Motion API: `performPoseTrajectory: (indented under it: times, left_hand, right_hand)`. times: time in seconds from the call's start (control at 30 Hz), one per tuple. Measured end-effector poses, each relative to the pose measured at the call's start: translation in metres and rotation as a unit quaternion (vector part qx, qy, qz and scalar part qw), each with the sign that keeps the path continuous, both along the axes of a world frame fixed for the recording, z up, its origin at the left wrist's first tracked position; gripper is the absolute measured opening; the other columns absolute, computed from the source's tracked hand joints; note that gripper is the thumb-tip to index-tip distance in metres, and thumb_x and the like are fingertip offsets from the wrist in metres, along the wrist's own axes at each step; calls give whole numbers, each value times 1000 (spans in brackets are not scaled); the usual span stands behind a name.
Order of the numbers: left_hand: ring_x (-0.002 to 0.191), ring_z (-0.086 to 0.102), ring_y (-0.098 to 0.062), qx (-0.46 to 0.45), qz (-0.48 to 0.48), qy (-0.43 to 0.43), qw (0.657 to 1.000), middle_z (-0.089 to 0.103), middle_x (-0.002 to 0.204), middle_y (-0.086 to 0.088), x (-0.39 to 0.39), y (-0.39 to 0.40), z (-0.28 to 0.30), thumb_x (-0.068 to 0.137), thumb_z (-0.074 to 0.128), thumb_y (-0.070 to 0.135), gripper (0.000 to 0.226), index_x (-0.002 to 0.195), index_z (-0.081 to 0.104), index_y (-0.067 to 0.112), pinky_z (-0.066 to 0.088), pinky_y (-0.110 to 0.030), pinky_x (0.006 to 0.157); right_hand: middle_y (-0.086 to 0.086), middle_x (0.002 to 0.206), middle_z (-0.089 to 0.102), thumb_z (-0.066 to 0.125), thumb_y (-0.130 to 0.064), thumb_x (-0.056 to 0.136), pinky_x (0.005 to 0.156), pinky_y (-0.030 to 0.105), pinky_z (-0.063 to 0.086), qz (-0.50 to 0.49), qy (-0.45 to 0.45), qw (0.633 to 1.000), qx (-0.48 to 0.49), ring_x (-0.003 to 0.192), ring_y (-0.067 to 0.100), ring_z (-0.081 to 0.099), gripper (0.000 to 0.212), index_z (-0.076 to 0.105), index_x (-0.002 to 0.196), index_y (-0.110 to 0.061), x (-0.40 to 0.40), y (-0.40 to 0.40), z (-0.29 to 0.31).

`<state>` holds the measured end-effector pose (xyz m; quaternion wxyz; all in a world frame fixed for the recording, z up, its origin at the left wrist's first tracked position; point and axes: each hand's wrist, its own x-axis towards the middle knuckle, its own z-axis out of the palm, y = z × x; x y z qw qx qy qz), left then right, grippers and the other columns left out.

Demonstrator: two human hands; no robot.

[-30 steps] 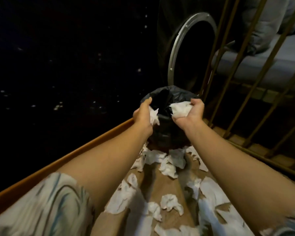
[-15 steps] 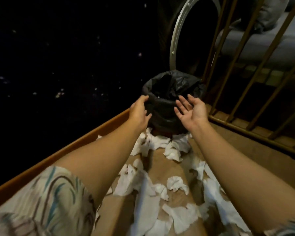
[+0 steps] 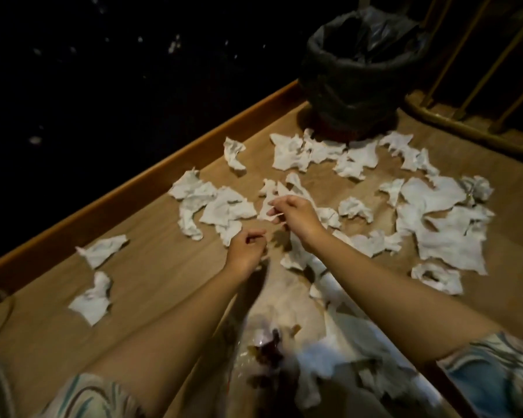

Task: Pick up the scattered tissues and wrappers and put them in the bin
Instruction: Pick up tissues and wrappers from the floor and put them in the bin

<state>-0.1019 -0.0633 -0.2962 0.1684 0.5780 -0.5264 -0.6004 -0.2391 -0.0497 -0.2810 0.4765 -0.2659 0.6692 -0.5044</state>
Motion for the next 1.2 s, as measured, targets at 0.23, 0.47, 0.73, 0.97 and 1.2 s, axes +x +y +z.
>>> performPoseTrajectory:
  times: [0.23,0.47,0.73,0.97,1.2]
  left_hand:
    - [91,61,-4,-138,-50,-70,987,66,104,4,93,82,-27,91,64,21,10,93,61,31,54,-25,83]
    - [146,4,-7,-197,-200,-119,952,1,156,26,121,167,-56,59,70,78,93,138,30,52,16,-38,119]
    - [151,-17,-22,-263,-239,-209,911,-7,165,1,94,193,-102,76,64,55,61,133,51,37,-6,-45,121]
    - [106,49,-20,-243,-117,-117,956,50,113,0,97,181,-97,91,61,13,18,107,54,17,36,-14,89]
    - [77,59,-12,-193,-14,-41,980,61,83,3,74,152,-85,101,49,20,12,91,57,19,44,-14,68]
  right_hand:
    - [-4,81,67,55,-19,97,69,21,49,204,201,958,10,75,7,62,18,70,96,-9,43,82,-33]
    - [-2,96,61,55,-29,89,73,32,50,303,394,868,1,84,11,55,15,60,101,-20,30,178,-52]
    - [-3,118,50,57,-59,82,83,34,50,438,470,764,55,100,13,49,52,53,123,-27,16,224,-55]
    - [1,135,38,53,-58,88,97,34,45,483,447,749,78,117,19,45,65,32,145,-36,32,228,-71]
    - [4,101,68,76,-40,79,83,35,50,295,253,921,22,92,16,62,39,66,109,-16,63,187,-81]
